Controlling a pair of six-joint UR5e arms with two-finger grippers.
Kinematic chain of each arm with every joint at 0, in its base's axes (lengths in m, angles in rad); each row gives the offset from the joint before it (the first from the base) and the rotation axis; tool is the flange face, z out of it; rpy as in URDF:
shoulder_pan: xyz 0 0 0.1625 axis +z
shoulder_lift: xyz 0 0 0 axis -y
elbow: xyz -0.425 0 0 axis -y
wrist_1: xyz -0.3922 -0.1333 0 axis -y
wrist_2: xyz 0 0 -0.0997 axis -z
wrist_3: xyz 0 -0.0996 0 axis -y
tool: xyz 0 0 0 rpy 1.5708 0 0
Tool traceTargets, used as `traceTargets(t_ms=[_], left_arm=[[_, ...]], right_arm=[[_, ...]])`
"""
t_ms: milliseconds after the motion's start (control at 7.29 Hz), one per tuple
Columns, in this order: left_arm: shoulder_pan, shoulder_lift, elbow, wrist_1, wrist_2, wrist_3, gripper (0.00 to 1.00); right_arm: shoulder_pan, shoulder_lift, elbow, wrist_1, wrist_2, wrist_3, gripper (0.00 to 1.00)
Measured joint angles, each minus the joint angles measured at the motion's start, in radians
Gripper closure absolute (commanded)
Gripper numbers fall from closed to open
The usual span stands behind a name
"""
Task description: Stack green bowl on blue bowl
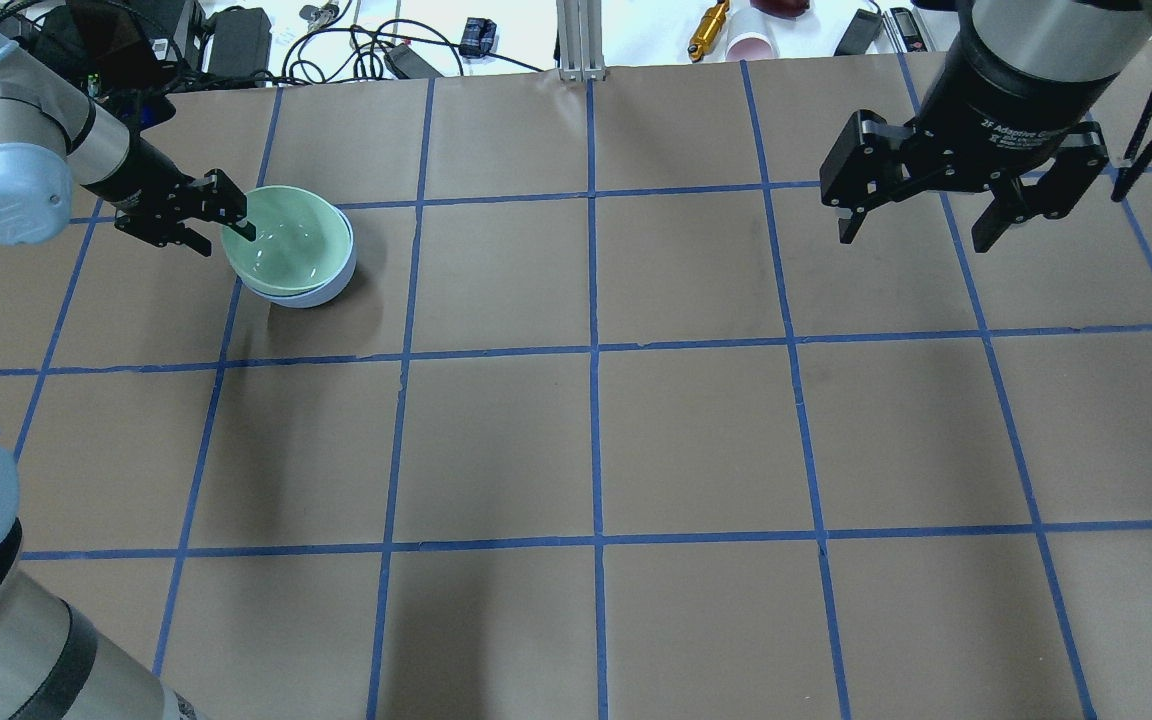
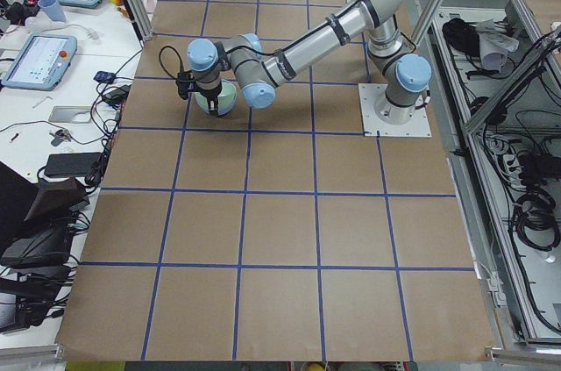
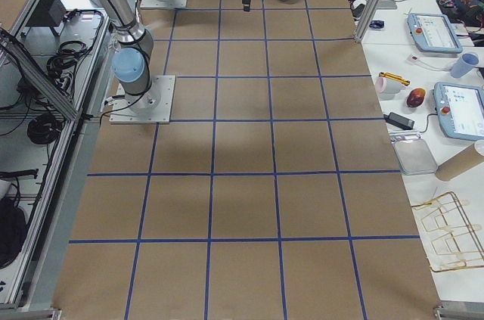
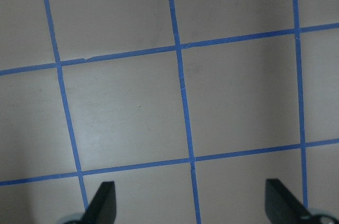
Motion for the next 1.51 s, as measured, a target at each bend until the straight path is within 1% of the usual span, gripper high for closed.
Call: traceTargets(t_ms=[275,549,961,1098,1235,1510], left_arm=[[-0.034,0.049,0.006,-0.018,0.028,-0.012,0.0],[-0.073,0.114,0.008,-0.056,0.127,-0.014,0.0],[-0.203,0.239,0.009,-0.158,0.289,-0.021,0.0],[-0.23,0.284,0.009,-0.195,0.317,-0.022,0.0],[-0.248,0.33,0.009,-0.231,0.319,-0.023,0.0],[-0.29,0.404,0.005,-0.299,0.281,-0.026,0.0]], right_arm=[[0.0,0.0,0.0,0.0,0.0,0.0,0.0],[0.0,0.0,0.0,0.0,0.0,0.0,0.0],[0.0,0.0,0.001,0.0,0.0,0.0,0.0],[0.0,0.0,0.0,0.001,0.0,0.0,0.0],[0.0,0.0,0.0,0.001,0.0,0.0,0.0],[0.0,0.0,0.0,0.001,0.0,0.0,0.0]])
